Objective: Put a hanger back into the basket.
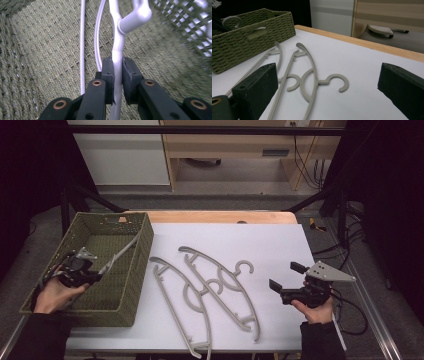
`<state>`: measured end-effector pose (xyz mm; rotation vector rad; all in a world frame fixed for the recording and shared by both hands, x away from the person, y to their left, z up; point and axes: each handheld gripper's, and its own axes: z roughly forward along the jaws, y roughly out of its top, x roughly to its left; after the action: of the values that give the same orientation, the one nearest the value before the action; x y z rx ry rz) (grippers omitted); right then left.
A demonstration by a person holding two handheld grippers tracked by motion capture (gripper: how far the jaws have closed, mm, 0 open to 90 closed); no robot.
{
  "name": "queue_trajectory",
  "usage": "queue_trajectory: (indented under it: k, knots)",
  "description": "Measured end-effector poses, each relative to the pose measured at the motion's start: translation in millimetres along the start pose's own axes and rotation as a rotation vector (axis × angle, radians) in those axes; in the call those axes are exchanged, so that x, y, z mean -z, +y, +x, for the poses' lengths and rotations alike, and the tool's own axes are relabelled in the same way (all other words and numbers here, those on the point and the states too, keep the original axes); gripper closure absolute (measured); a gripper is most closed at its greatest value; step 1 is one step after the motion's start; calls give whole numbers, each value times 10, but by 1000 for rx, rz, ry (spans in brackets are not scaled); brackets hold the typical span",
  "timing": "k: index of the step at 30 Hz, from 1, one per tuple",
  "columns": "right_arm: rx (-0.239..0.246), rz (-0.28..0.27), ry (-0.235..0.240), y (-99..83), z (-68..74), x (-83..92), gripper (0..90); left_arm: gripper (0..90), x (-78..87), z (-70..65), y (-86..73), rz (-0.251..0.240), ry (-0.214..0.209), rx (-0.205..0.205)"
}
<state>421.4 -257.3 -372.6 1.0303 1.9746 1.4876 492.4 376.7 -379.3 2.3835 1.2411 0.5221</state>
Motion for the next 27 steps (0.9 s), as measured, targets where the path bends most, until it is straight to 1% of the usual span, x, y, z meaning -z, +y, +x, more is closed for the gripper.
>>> queue_trajectory:
  k: [1,5,6,7,8,9,10,11,12,13,14,15,16,18,19,20,22,23,25,26,27]
  knots:
    - [0,0,0,0,0,0,31,801,0,0,0,0,0,0]
    - [0,1,1,0,-1,0,31,791,1,114,-42,-45,-1,54]
    - [1,0,-1,0,-3,1,31,780,1,135,-48,-53,9,72]
    - [1,0,-1,0,-3,1,31,780,7,151,-51,-59,23,77]
    - [0,-1,0,1,-2,2,32,771,43,197,-63,-81,61,100]
    - [0,-1,0,1,-2,2,32,767,43,197,-63,-81,61,100]
    - [0,-1,1,1,-2,1,32,763,59,224,-73,-93,85,107]
    - [-1,0,2,0,-1,0,32,760,79,297,-102,-111,108,137]
    - [-1,0,2,0,0,-1,32,756,84,336,-119,-119,121,151]
    - [-3,1,1,0,2,-4,32,753,84,336,-119,-119,121,151]
    - [-4,1,0,-1,3,-6,32,750,86,385,-140,-130,140,173]
    - [-3,3,0,0,3,-6,32,747,74,459,-174,-140,161,216]
    - [-3,3,-1,0,3,-6,32,744,74,459,-174,-140,161,216]
    - [-3,1,0,-1,3,-6,32,742,41,521,-209,-125,187,248]
    - [-4,2,0,0,3,-5,32,736,35,538,-219,-123,190,262]
    - [-2,1,0,-1,2,-5,32,727,34,560,-232,-118,198,270]
    - [-2,1,0,0,2,-4,32,689,43,570,-254,-125,202,283]
    - [-3,0,1,0,2,-4,32,687,61,566,-265,-135,201,281]
    - [-3,2,-2,-1,2,-7,32,653,96,561,-276,-146,203,282]
    - [-3,4,0,-1,5,-9,31,608,149,552,-286,-169,205,283]
    - [-3,4,0,-1,5,-9,31,590,149,552,-286,-169,205,283]
